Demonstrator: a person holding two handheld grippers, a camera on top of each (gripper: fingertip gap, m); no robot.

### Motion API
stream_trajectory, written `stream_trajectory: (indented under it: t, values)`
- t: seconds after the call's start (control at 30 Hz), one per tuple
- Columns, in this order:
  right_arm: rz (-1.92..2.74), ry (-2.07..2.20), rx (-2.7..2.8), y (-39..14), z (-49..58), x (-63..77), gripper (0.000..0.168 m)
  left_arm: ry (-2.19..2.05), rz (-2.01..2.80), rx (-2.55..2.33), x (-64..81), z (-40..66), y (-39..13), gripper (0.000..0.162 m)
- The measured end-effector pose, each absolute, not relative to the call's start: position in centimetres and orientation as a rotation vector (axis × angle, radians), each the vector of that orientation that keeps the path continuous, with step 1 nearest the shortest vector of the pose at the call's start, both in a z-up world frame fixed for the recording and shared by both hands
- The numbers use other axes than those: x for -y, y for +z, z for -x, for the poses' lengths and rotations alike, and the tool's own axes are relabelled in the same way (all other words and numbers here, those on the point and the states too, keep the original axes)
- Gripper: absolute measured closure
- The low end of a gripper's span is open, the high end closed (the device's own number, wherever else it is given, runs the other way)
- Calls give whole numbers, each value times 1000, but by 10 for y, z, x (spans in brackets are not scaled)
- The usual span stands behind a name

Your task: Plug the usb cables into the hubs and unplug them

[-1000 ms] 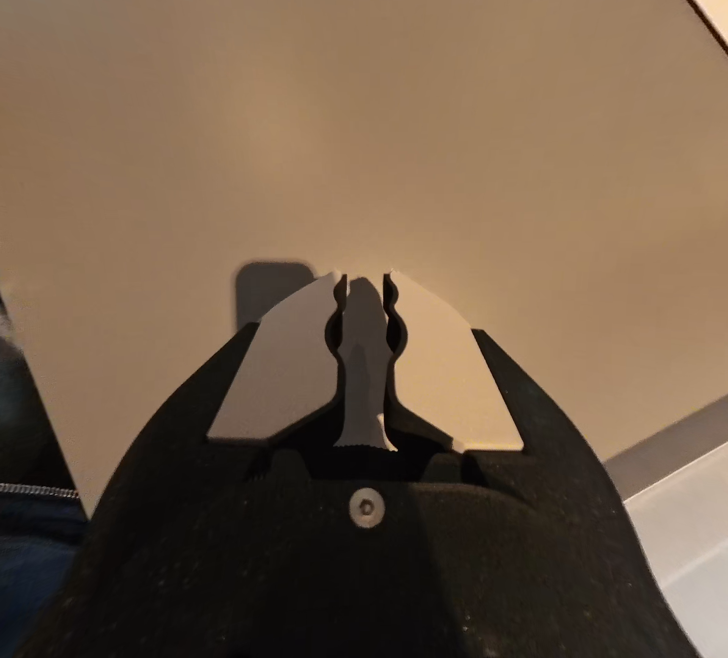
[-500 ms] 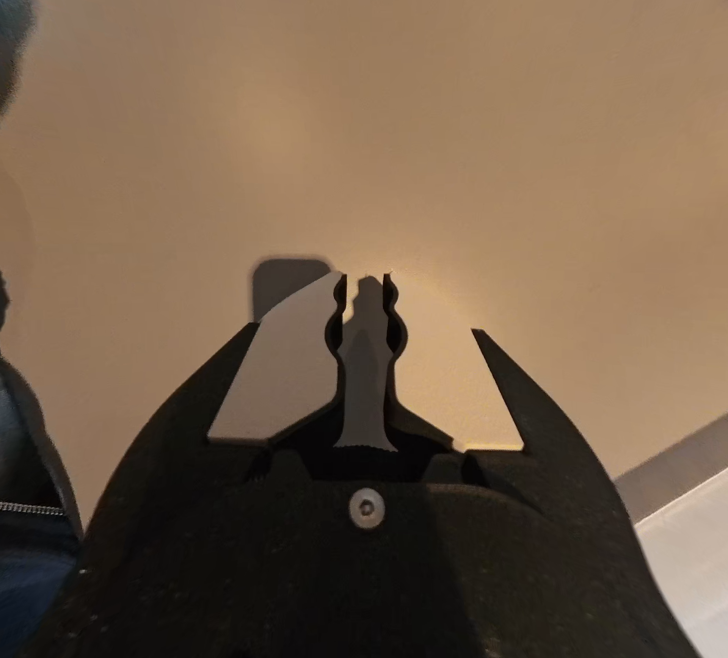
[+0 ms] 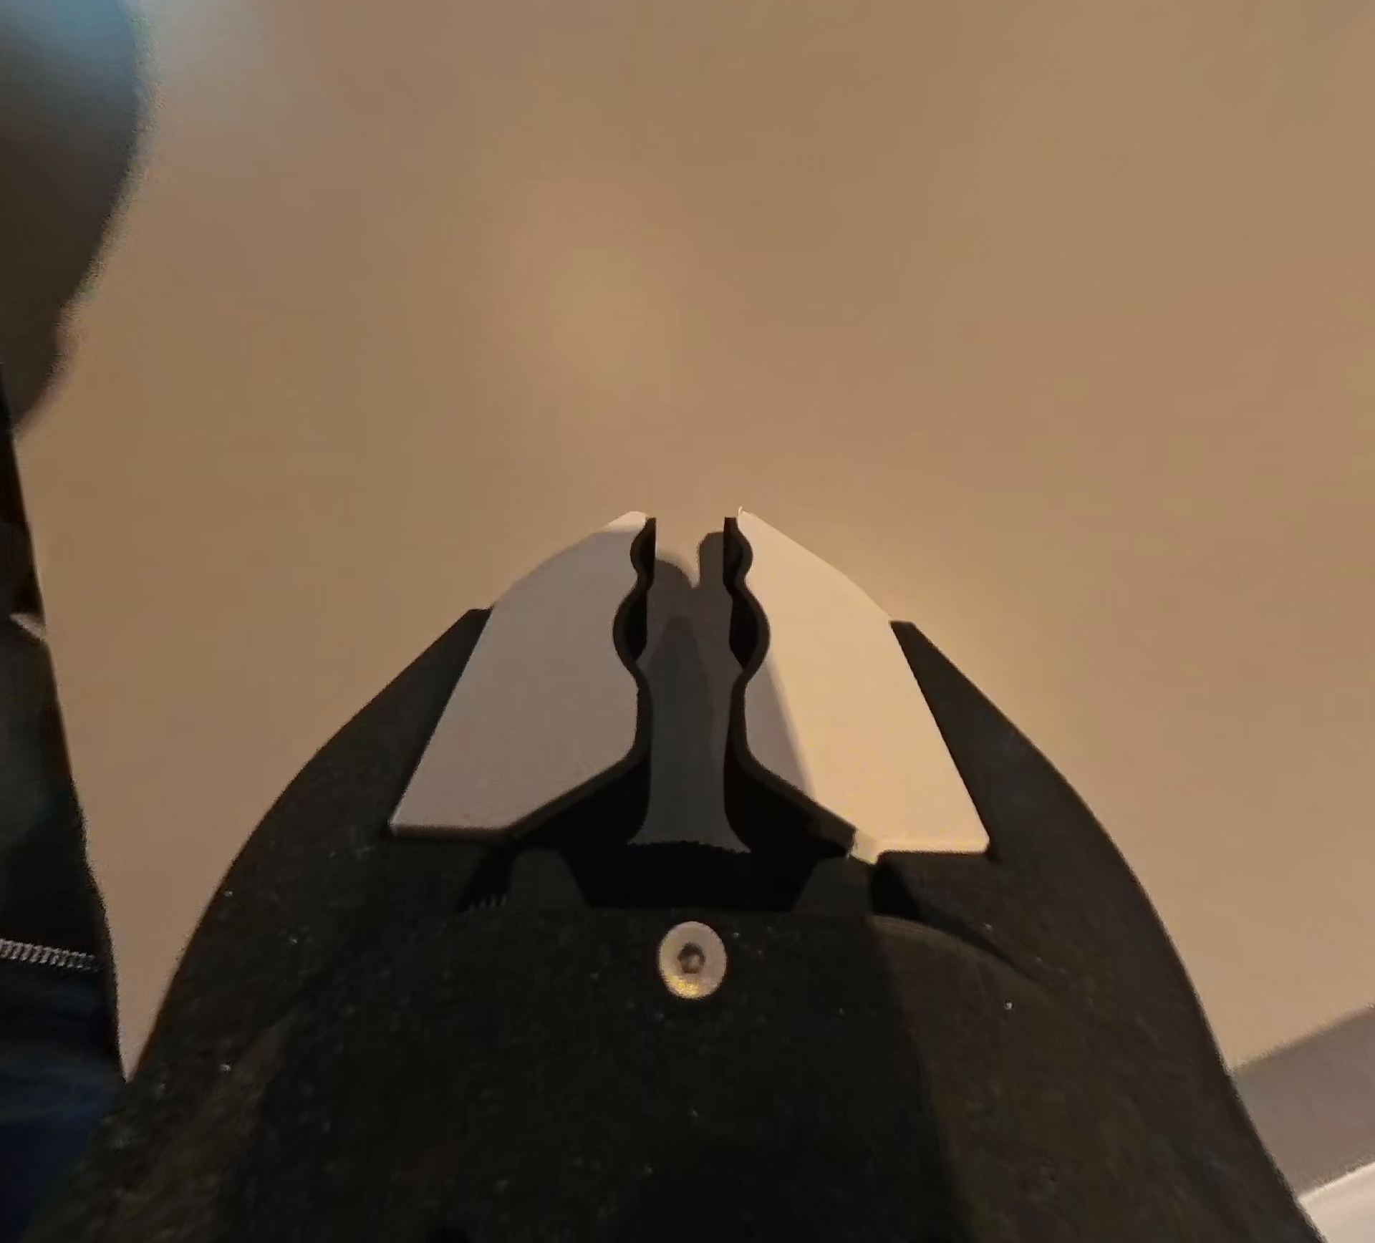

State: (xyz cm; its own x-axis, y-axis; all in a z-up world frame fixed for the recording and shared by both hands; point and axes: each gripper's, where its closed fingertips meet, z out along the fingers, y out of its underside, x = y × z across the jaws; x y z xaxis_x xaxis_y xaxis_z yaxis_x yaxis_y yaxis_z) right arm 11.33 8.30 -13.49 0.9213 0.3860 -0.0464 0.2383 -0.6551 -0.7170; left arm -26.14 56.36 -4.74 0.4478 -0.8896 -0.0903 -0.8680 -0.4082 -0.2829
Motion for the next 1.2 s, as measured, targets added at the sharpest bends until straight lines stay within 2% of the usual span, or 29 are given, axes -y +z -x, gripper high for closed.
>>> stream_trajectory:
  t: [0.2,0.33,0.4,0.53,0.57,0.7,0.83,0.87,0.93,1.2]
  values:
    - [2286,245,442,-134,-108,-77,151,-43,2491,-1537,-542,272,-72,92]
    - [2287,244,414,-136,-107,-71,151,26,2516,-1559,-540,272,-83,100]
    - [2288,240,406,-136,-107,-68,151,114,2514,-1568,-546,276,-85,110]
    - [2290,234,398,-135,-106,-64,151,244,2503,-1562,-560,284,-84,141]
    - [2292,233,397,-135,-106,-64,151,237,2507,-1569,-562,285,-85,144]
    - [2297,232,399,-135,-105,-64,151,153,2555,-1555,-563,284,-86,142]
    - [2302,230,408,-135,-103,-65,151,106,2533,-1506,-569,281,-87,126]
    - [2304,230,410,-135,-103,-66,151,76,2557,-1509,-566,281,-92,127]
    - [2308,228,414,-135,-103,-67,151,25,2595,-1553,-560,281,-102,147]
    - [2316,221,424,-136,-102,-67,151,-122,2646,-1525,-565,283,-101,155]
